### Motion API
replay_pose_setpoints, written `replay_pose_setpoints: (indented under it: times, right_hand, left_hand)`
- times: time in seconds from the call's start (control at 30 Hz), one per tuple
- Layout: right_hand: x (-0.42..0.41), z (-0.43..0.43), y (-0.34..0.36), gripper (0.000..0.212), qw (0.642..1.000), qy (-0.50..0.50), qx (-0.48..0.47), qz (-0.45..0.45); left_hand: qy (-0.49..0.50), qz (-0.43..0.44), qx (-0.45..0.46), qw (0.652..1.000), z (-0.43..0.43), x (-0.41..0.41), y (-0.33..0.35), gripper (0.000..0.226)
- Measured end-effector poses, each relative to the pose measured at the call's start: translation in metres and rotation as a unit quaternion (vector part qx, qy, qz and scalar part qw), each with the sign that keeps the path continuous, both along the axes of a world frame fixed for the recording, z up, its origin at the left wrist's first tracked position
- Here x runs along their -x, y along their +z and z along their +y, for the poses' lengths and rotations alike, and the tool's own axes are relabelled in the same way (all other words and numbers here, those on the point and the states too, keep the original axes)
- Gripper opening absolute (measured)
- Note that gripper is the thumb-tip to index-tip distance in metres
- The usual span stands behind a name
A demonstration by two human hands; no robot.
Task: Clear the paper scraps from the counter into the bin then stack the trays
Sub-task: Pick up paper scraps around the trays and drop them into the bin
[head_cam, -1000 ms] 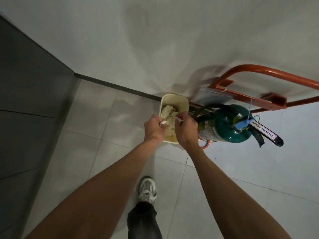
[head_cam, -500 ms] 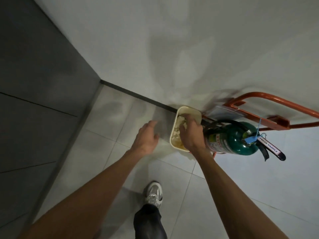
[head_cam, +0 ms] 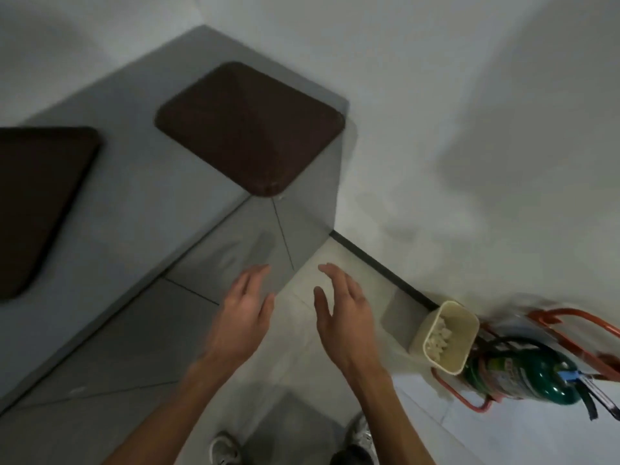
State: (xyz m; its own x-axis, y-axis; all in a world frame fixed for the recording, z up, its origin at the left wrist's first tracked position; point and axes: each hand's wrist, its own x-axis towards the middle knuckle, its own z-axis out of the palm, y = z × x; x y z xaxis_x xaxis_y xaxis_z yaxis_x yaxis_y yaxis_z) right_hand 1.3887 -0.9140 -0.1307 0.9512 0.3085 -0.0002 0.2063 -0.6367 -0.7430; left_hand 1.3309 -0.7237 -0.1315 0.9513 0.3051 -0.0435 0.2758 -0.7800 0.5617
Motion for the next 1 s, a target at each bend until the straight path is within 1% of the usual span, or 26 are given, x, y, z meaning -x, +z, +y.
replay_pose_setpoints:
  times: [0.1, 0.2, 0.3, 0.4, 0.57, 0.67, 0.83, 1.0]
  right_hand:
    - [0.036, 0.069, 0.061, 0.037, 0.999, 0.03, -0.014, -0.032]
    - [0.078, 0.132, 0.116, 0.038, 0.997, 0.066, -0.025, -0.042]
    - [0.112, 0.182, 0.152, 0.035, 0.992, 0.098, -0.035, -0.07]
    - [0.148, 0.238, 0.179, 0.034, 0.985, 0.144, -0.051, -0.074]
    - [0.195, 0.317, 0.203, 0.034, 0.969, 0.226, -0.057, -0.083]
    - [0.215, 0.359, 0.205, 0.034, 0.957, 0.269, -0.059, -0.087]
    - [0.231, 0.43, 0.2, 0.034, 0.937, 0.336, -0.057, -0.075]
    - [0.232, 0.5, 0.193, 0.035, 0.916, 0.394, -0.041, -0.064]
  left_hand:
    - [0.038, -0.046, -0.028, 0.998, 0.07, 0.053, 0.061, 0.05]
    - [0.076, -0.083, -0.022, 0.993, 0.134, 0.112, 0.112, 0.046]
    - [0.127, -0.099, -0.017, 0.987, 0.188, 0.168, 0.145, 0.045]
    - [0.189, -0.104, -0.005, 0.976, 0.239, 0.23, 0.169, 0.045]
    - [0.289, -0.11, -0.002, 0.951, 0.297, 0.319, 0.194, 0.045]
    - [0.339, -0.114, 0.003, 0.934, 0.324, 0.356, 0.201, 0.042]
    - [0.407, -0.113, -0.003, 0.906, 0.366, 0.392, 0.198, 0.038]
    - [0.454, -0.109, -0.012, 0.884, 0.407, 0.402, 0.185, 0.033]
